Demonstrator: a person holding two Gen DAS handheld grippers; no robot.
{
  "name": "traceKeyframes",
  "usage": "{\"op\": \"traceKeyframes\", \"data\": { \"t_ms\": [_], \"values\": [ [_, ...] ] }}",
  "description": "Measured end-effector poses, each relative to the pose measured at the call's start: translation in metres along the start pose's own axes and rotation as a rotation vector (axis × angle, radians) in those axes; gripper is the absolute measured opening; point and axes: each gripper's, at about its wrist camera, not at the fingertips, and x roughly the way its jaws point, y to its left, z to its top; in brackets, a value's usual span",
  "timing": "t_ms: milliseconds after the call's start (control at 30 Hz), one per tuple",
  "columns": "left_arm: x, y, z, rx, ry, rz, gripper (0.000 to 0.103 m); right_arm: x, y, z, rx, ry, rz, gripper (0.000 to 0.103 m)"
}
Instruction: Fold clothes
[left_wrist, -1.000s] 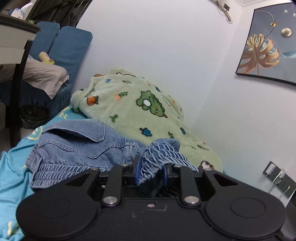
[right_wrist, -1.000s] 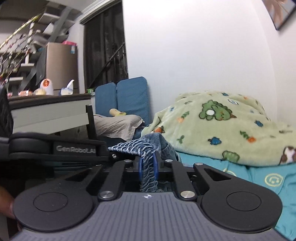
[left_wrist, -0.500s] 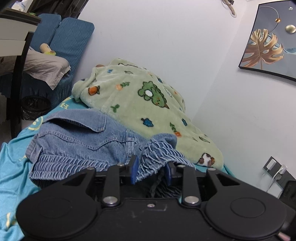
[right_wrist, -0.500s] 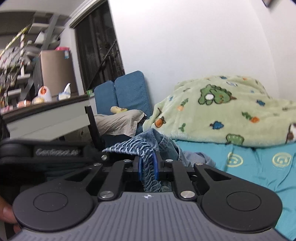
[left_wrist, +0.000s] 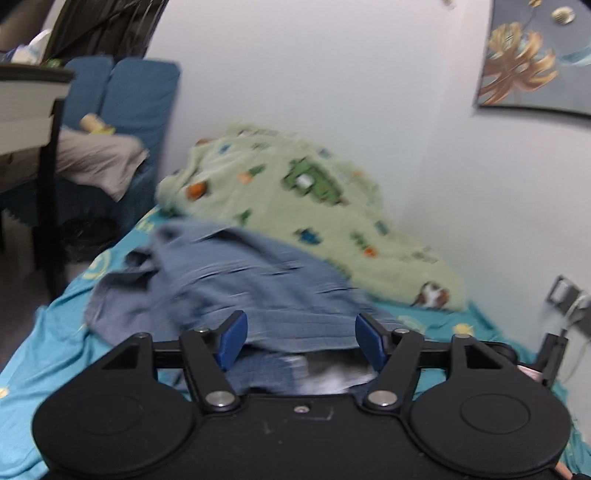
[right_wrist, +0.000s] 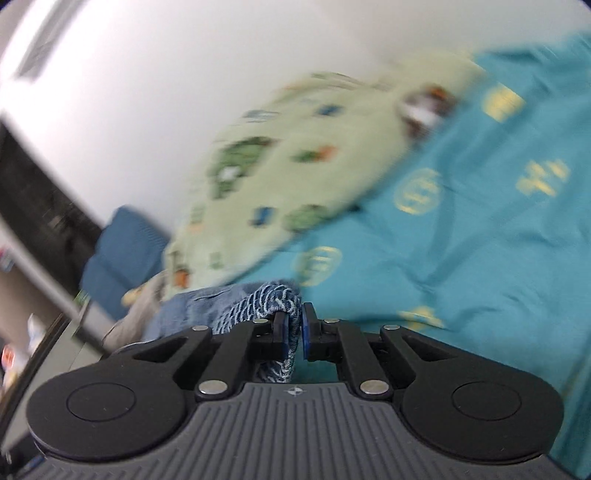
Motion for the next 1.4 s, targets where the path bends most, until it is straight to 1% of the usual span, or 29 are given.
{"op": "traceKeyframes", "data": {
  "t_ms": [100,167,200,233,367,467,533,600,667,800,833,900,967,1000,1033,1100,1167,1200,1233,1267,1300,1333,1367,1400],
  "values": [
    [0.015,0.006,-0.007,0.020,0.061,0.091,0.062,0.005,-0.019,-0.004,0.081,0.008,-0.047,0.006],
    [0.027,0.011,-0.011,0.025,0.101,0.131,0.062,0.006,-0.023,-0.009,0.115,0.031,-0.055,0.006],
    [0.033,0.013,-0.012,0.026,0.117,0.143,0.062,0.006,-0.022,-0.009,0.119,0.036,-0.052,0.009],
    [0.037,0.014,-0.014,0.031,0.127,0.154,0.062,0.005,-0.021,-0.009,0.123,0.037,-0.047,0.013],
    [0.051,0.012,-0.019,0.086,0.144,0.216,0.062,0.005,-0.010,-0.004,0.096,0.032,-0.015,0.013],
    [0.057,0.011,-0.020,0.129,0.142,0.280,0.062,0.004,-0.012,-0.005,0.090,0.034,-0.014,0.014],
    [0.061,0.010,-0.020,0.151,0.134,0.314,0.062,0.001,-0.011,-0.003,0.102,0.026,0.023,0.014],
    [0.066,0.008,-0.021,0.176,0.126,0.332,0.061,-0.002,-0.004,-0.001,0.087,0.017,0.053,0.014],
    [0.070,0.006,-0.022,0.196,0.120,0.337,0.058,-0.005,0.007,0.000,0.062,0.009,0.100,0.014],
    [0.074,0.005,-0.020,0.201,0.075,0.338,0.056,-0.011,0.029,-0.001,0.011,0.010,0.199,0.013],
    [0.075,0.005,-0.018,0.195,0.065,0.334,0.054,-0.013,0.034,-0.003,-0.004,0.014,0.216,0.013],
    [0.078,0.007,-0.016,0.180,0.058,0.317,0.045,-0.013,0.038,-0.008,-0.040,0.017,0.213,0.013],
    [0.079,0.010,-0.014,0.164,0.057,0.309,0.028,-0.014,0.042,-0.014,-0.075,0.020,0.210,0.014],
    [0.079,0.011,-0.013,0.155,0.053,0.308,0.024,-0.015,0.043,-0.017,-0.092,0.022,0.207,0.014],
    [0.078,0.014,-0.011,0.133,0.045,0.305,0.012,-0.013,0.042,-0.021,-0.110,0.026,0.189,0.014],
    [0.073,0.020,-0.006,0.063,0.019,0.297,0.007,-0.010,0.037,-0.028,-0.140,0.036,0.141,0.016],
    [0.062,0.024,0.001,-0.003,-0.027,0.291,0.005,-0.007,0.033,-0.034,-0.165,0.039,0.095,0.022],
    [0.055,0.027,0.005,-0.035,-0.054,0.288,0.005,-0.006,0.031,-0.035,-0.172,0.040,0.082,0.028],
    [0.049,0.029,0.009,-0.067,-0.080,0.286,0.005,-0.004,0.029,-0.036,-0.175,0.046,0.079,0.032],
    [0.042,0.031,0.013,-0.100,-0.106,0.283,0.005,-0.002,0.027,-0.037,-0.176,0.054,0.077,0.033],
    [0.035,0.033,0.016,-0.132,-0.133,0.280,0.005,0.000,0.027,-0.039,-0.181,0.068,0.077,0.036],
    [0.029,0.036,0.020,-0.164,-0.159,0.277,0.005,0.002,0.027,-0.041,-0.186,0.083,0.077,0.043],
    [0.022,0.038,0.024,-0.196,-0.185,0.274,0.005,0.004,0.026,-0.043,-0.191,0.099,0.077,0.045],
    [0.016,0.042,0.027,-0.238,-0.207,0.273,0.005,0.009,0.027,-0.048,-0.203,0.136,0.082,0.046]
  ]
}}
